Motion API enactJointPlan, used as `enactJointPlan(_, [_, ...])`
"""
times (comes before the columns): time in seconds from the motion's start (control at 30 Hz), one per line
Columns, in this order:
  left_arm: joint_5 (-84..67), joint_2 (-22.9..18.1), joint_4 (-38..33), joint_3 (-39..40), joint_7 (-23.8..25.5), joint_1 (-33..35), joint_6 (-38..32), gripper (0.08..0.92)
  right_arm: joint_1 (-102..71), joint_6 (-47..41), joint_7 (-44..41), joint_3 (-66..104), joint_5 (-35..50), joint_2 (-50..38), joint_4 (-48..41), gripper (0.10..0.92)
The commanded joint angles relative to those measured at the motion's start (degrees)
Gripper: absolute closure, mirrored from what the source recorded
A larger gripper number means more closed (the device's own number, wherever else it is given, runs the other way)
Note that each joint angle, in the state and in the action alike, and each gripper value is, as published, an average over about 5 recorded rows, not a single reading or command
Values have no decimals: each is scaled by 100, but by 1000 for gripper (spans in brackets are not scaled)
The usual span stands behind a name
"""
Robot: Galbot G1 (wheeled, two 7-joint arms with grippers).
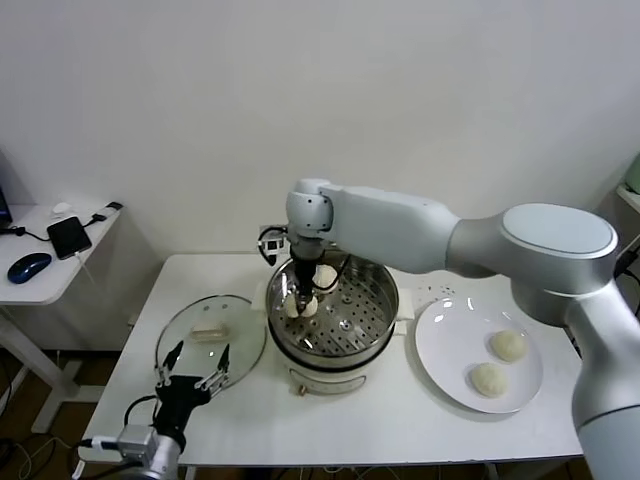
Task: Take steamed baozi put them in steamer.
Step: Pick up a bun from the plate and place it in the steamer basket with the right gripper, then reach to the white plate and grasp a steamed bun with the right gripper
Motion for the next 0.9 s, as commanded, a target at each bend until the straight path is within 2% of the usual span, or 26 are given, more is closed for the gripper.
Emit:
enactJointPlan(0.03, [-10,-14,-5,3,-2,9,3,177,-222,-111,79,52,-142,210,-113,618])
enactJointPlan(0.33, [10,-52,-31,20,-2,17,1,177,-121,-65,37,94,-209,38,66,368])
enactJointPlan(0.5, [25,-78,-43,40,0,18,2,177,176,-42,-4,192,-187,-390,510,236])
enactJointPlan(0.67, [80,-82,-90,68,17,42,15,177,934,35,-205,222,6,-1458,1472,204])
enactJointPlan(0.9, [22,-40,-156,88,68,89,80,177,2071,583,-890,0,-147,-3717,2969,202])
